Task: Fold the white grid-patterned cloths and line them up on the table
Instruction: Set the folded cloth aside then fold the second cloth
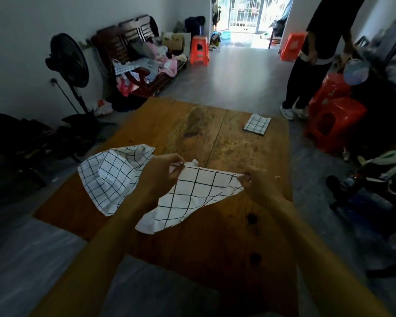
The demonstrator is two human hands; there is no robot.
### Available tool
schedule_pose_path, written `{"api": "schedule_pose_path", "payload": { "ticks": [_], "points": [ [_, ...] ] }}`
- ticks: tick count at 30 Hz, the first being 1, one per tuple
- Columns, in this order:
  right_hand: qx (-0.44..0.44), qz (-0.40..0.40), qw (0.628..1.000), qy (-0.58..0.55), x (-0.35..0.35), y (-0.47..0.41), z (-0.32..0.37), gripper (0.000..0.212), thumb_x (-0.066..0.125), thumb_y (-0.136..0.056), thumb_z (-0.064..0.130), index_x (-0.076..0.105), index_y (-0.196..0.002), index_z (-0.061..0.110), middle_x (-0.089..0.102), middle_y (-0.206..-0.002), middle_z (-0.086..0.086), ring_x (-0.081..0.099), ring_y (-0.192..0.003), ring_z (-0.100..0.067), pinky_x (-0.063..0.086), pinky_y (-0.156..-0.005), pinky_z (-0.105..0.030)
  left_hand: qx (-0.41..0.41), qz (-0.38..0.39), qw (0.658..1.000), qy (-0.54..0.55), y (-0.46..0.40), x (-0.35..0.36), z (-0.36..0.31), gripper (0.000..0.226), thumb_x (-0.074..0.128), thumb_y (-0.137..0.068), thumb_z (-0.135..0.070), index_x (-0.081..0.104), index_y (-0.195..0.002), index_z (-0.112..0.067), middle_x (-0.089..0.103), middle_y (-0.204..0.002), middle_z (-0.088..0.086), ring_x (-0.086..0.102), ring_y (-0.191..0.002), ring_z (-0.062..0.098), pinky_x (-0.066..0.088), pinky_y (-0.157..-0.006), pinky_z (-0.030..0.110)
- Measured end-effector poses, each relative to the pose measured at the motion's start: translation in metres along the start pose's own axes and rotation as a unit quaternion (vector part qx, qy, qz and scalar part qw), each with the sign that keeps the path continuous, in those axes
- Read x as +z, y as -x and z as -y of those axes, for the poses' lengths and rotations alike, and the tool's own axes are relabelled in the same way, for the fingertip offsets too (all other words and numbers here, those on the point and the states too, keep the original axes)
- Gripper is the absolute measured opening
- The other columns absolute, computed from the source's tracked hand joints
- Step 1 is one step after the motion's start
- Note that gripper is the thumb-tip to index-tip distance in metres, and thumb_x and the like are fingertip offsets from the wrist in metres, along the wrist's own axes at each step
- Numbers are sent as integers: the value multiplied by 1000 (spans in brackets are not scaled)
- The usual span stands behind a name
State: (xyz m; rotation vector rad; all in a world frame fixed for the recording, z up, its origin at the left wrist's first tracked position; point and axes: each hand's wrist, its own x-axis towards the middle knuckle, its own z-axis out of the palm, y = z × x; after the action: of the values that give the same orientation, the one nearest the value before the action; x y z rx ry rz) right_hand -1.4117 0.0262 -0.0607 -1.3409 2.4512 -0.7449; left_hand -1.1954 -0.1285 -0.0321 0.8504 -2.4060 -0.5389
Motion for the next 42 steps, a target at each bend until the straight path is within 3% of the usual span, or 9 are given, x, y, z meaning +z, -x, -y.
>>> {"api": "schedule_pose_path", "payload": {
  "ticks": [3, 5, 9, 14, 20, 28, 31, 36, 42],
  "points": [
    [-9, -51, 998, 34, -8, 2, 8, 14, 59, -94, 28, 64, -96, 15, 65, -85, 3, 62, -77, -17, 47, -67, -31, 18, -9, 1000, -18, -13, -6, 7, 9, 63, -88, -16, 69, -95, -15, 71, -97, 2, 63, -86, 12, 47, -73, 25],
    [-13, -67, 996, 61, -11, 3, 9, 10, 67, -88, 28, 66, -94, 20, 70, -89, 3, 64, -83, -17, 49, -78, -35, 26, -22, 999, -17, -24, -8, 11, 9, 62, -89, -16, 69, -94, -15, 72, -96, 3, 65, -87, 16, 49, -73, 26],
    [37, -16, 993, 108, -15, 1, -3, 5, 67, -87, 28, 65, -82, 29, 62, -75, 14, 54, -76, -6, 42, -95, -40, 50, -45, 998, -7, -47, -6, 14, 9, 62, -89, -14, 68, -94, -12, 71, -95, 6, 66, -86, 19, 51, -73, 28],
    [70, -58, 992, 93, -22, -28, -18, 24, 61, -91, 31, 63, -70, 21, 62, -72, 2, 61, -74, -20, 47, -84, -39, 71, -55, 996, -14, -86, 6, 18, 9, 63, -88, -14, 68, -94, -11, 71, -95, 7, 66, -84, 20, 54, -72, 32],
    [91, -156, 981, 68, -44, -98, -40, 12, 58, -93, 26, 65, -91, 17, 69, -83, -4, 64, -72, -21, 55, -71, -41, 87, -29, 995, -34, -170, 45, 16, 6, 60, -90, -18, 65, -92, -14, 70, -93, 7, 64, -81, 18, 56, -68, 35],
    [73, -277, 957, 43, -96, -184, -76, 20, 56, -94, 30, 69, -96, 15, 71, -87, -9, 66, -77, -28, 49, -63, -30, 101, -60, 992, -43, -278, 67, -10, 11, 62, -91, -17, 67, -96, -9, 70, -97, 9, 65, -86, 22, 44, -71, 24],
    [52, -338, 939, 30, -110, -193, -76, 24, 57, -94, 34, 69, -94, 12, 70, -82, -8, 63, -72, -21, 45, -61, -27, 116, -78, 989, -48, -287, 66, -16, 14, 63, -90, -19, 67, -99, -8, 71, -98, 10, 67, -86, 21, 43, -73, 22],
    [21, -381, 924, 28, -121, -168, -73, 28, 63, -89, 41, 70, -87, 14, 70, -78, -5, 64, -72, -23, 54, -68, -42, 142, -86, 985, -48, -279, 45, -19, 16, 63, -90, -21, 68, -96, -7, 71, -96, 11, 66, -84, 21, 42, -70, 20],
    [-10, -375, 926, 48, -113, -97, -60, 19, 70, -84, 27, 72, -89, 9, 72, -84, -8, 66, -76, -21, 41, -68, -22, 188, -51, 980, -46, -225, 23, -23, 12, 66, -87, -14, 68, -92, -3, 70, -95, 16, 67, -76, 26, 45, -65, 25]
  ]
}}
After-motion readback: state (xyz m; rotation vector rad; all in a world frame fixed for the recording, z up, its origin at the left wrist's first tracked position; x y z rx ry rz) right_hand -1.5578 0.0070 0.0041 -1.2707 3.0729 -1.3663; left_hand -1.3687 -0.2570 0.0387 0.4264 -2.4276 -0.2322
